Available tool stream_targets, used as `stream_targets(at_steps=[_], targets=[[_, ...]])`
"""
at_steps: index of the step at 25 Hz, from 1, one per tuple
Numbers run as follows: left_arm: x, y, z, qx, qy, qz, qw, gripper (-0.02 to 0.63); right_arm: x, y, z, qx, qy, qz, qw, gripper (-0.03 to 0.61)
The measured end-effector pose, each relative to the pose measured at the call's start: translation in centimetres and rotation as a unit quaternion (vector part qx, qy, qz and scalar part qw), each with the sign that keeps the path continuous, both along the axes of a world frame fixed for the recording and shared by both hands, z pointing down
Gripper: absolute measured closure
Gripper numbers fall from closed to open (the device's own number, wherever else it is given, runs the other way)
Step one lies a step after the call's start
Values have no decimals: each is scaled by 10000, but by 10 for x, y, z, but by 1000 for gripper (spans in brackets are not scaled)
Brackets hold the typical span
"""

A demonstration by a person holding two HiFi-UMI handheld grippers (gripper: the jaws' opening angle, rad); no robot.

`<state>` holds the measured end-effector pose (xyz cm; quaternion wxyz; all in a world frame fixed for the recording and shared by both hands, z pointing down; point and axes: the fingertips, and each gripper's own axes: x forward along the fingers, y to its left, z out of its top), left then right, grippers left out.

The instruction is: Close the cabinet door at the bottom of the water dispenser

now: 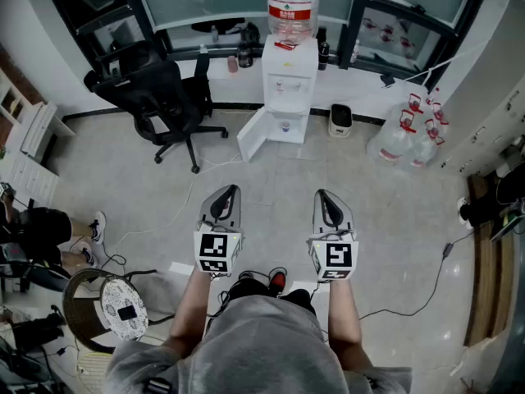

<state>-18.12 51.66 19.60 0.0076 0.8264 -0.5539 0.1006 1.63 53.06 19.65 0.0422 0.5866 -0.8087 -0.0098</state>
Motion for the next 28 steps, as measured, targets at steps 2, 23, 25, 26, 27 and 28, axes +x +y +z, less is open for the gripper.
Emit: stream_targets(at_steps=[2,23,25,26,27,28], targets=[[3,0,2,-2,6,28,10000,583,2,-1,-2,73,-30,-8,10000,561],[23,-40,7,-42,-43,-29,10000,583,18,-44,4,41,-105,-80,9999,561],[24,-50,9,-69,-37,-8,10000,583,18,-53,8,4,-110,-62,9999,561],[24,-56,10,-84,-37,7,10000,584,18,-59,9,-16,-107,-51,9999,561],[24,-63,11,-97,-36,22,9999,583,17,-65,9,-33,-104,-37,9999,560],[23,-71,12,-106,-31,38,9999,584,17,-72,10,-46,-104,-23,9999,561]])
